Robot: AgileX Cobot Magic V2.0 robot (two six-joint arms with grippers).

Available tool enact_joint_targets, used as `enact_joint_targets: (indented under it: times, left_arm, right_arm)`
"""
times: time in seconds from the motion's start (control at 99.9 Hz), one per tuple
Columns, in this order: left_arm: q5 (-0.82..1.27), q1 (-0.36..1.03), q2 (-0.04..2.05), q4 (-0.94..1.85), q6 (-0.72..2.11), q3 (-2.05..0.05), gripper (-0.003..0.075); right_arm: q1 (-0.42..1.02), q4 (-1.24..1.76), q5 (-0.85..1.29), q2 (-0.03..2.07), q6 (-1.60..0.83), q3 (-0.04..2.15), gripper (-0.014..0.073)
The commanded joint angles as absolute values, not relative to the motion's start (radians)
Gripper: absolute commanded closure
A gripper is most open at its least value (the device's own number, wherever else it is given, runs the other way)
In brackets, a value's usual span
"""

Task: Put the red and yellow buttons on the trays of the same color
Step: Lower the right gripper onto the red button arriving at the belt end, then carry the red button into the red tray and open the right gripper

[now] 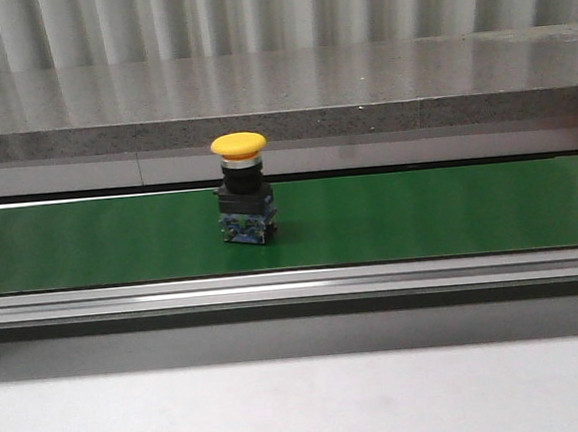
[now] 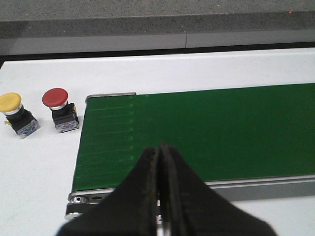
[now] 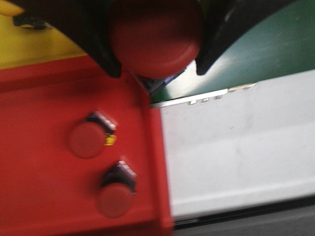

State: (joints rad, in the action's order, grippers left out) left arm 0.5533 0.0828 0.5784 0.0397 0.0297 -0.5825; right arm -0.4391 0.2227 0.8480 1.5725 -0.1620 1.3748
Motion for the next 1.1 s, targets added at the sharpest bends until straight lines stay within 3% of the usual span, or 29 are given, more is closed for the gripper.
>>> enact_joint_targets:
  times: [0.0,0.29,1.091]
  left_arm:
    - [0.488,0.090,0.579,0.049,0.026,-0.612,0.0740]
    - [0.488,0.090,0.579,0.049,0.026,-0.612,0.0740]
    - [0.488,0.090,0.579,0.049,0.026,-0.612,0.0740]
  right_arm:
    - [-0.519,0.231,0.799,1.579,-0.107,1.431,0.0492]
    - [-0.656,0.231,0.667,1.745,-0.073,1.449,0.0492]
    - [-0.634,0.233,0.576,1.929,-0.074,1.562,0.0492]
